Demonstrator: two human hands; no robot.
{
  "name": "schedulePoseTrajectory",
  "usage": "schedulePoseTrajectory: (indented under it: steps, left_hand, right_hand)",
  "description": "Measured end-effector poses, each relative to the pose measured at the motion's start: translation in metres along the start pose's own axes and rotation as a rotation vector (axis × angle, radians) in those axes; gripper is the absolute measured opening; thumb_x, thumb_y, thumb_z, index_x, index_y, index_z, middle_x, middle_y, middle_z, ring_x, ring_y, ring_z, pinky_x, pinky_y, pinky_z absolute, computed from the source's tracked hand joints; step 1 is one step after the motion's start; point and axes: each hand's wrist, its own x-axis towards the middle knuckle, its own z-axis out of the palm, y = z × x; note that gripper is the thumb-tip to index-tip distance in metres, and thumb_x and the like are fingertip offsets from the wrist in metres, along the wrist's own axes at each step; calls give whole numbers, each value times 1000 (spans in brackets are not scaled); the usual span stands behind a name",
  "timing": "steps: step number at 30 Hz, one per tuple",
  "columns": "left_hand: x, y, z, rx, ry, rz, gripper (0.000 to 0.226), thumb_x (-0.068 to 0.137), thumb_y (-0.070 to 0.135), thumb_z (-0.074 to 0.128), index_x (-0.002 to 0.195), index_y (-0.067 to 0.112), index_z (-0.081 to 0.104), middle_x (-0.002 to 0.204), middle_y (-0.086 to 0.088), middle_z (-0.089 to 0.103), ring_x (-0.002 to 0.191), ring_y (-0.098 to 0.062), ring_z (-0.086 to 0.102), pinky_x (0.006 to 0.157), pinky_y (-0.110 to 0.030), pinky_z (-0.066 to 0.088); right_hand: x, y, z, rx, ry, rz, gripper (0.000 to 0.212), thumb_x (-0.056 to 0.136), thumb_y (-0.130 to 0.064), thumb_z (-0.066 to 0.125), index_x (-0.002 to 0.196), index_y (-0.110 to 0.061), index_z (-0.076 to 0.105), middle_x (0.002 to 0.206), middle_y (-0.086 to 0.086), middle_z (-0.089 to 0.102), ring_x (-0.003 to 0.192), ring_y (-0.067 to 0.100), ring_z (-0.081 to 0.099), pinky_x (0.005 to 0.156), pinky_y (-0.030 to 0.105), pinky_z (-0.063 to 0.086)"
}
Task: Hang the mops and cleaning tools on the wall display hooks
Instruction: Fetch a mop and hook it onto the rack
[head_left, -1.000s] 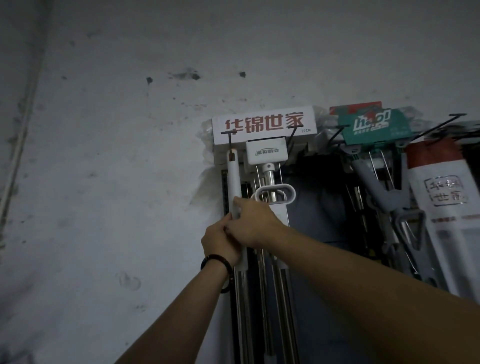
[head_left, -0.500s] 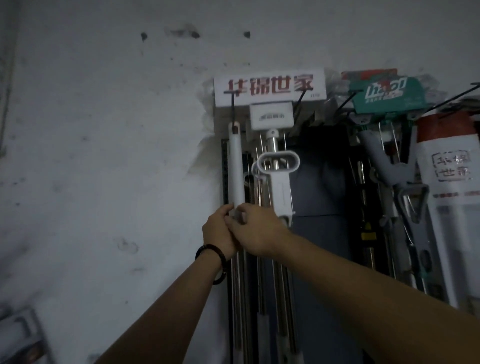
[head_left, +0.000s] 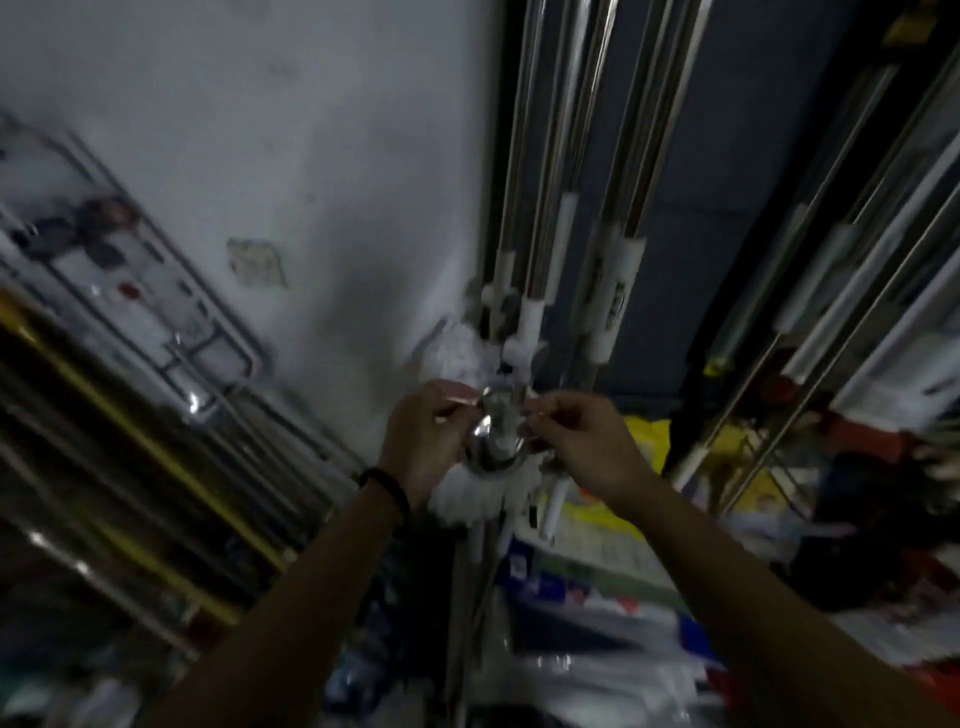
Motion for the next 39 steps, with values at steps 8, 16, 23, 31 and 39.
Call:
schedulePoseTrajectory:
  steps: [8,16,23,31,39]
  left_hand:
    - [-103,-158,19,50,-97,-459,19,101,7,60,118,2,67,99,-6,71,52,12,63,48,-9,50]
    - [-159,-232,33,-28,-68,-834,30,103,19,61,125,-1,66,82,-6,66,64,-18,63,44,-19,51]
    - [-170,-271,55,-161,147,-1016,22,103,21,61,116,5,68,78,-10,71,61,-26,65,58,-32,54]
    - [-177,-301,107,-264,237,-1127,14,103,24,59,104,14,68,96,-13,74,87,-43,73,78,-43,61]
    - [-188,-324,137,-302,343,-1157,27,107,20,53,120,0,64,102,-15,66,64,-15,59,41,-13,46]
  right_hand:
    - [-75,162,54,144,-95,559,11,103,-7,65,101,-4,75,89,22,76,61,25,72,50,29,57]
    - [-57,251,80,87,-302,797,15,106,-16,62,118,-9,69,99,21,76,82,34,74,74,42,59]
    - [6,320,97,-54,-425,784,15,105,-16,60,119,-11,62,94,20,66,54,24,67,56,34,53]
    - [109,379,147,51,-435,832,42,100,-23,72,137,-6,61,118,25,69,80,28,69,62,37,64]
    - [139,415,197,122,-428,924,42,105,-32,65,140,-10,58,121,14,62,94,28,65,83,43,62]
